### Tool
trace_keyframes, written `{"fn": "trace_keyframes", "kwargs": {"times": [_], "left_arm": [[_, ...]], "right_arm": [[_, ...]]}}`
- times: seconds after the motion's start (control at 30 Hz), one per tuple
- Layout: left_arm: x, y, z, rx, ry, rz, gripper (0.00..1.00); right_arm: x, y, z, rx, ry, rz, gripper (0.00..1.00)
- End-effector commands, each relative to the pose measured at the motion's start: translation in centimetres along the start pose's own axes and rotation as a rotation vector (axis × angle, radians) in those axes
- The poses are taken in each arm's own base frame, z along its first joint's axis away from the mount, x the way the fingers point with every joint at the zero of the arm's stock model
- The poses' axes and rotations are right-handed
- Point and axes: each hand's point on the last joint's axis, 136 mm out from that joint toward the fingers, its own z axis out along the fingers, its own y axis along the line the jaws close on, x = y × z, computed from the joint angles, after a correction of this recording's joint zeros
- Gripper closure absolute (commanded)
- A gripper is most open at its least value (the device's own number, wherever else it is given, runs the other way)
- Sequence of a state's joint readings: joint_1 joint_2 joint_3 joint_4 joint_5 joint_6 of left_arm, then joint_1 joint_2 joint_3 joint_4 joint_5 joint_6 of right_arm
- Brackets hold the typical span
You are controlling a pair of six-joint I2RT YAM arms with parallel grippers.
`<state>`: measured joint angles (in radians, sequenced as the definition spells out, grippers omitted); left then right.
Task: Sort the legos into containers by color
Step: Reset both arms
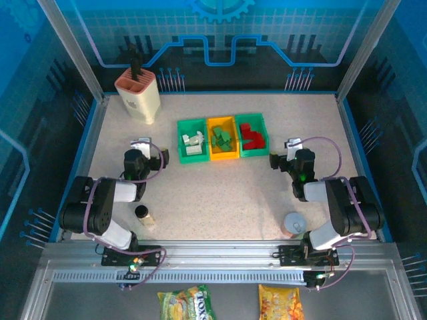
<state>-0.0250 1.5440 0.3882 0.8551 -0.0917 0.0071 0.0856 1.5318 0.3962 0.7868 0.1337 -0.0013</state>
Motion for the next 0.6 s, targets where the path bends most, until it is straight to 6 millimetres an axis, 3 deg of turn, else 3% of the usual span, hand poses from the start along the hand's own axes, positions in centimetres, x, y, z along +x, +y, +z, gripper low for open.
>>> {"fn": "trace_keyframes", "kwargs": {"times": [0.0,0.57], "left_arm": [[-1.11,0.02,0.05,0.01,-0.049,0.006,0.01],[-1.14,-0.06,0.04,0.012,-0.051,0.007,0.01]], "right_arm": [[-2.23,-0.18,0.06,-0.02,-0.087,0.003,0.0],[-2.31,0.34,0.12,-0.049,-0.088,-0.008,0.0]]}}
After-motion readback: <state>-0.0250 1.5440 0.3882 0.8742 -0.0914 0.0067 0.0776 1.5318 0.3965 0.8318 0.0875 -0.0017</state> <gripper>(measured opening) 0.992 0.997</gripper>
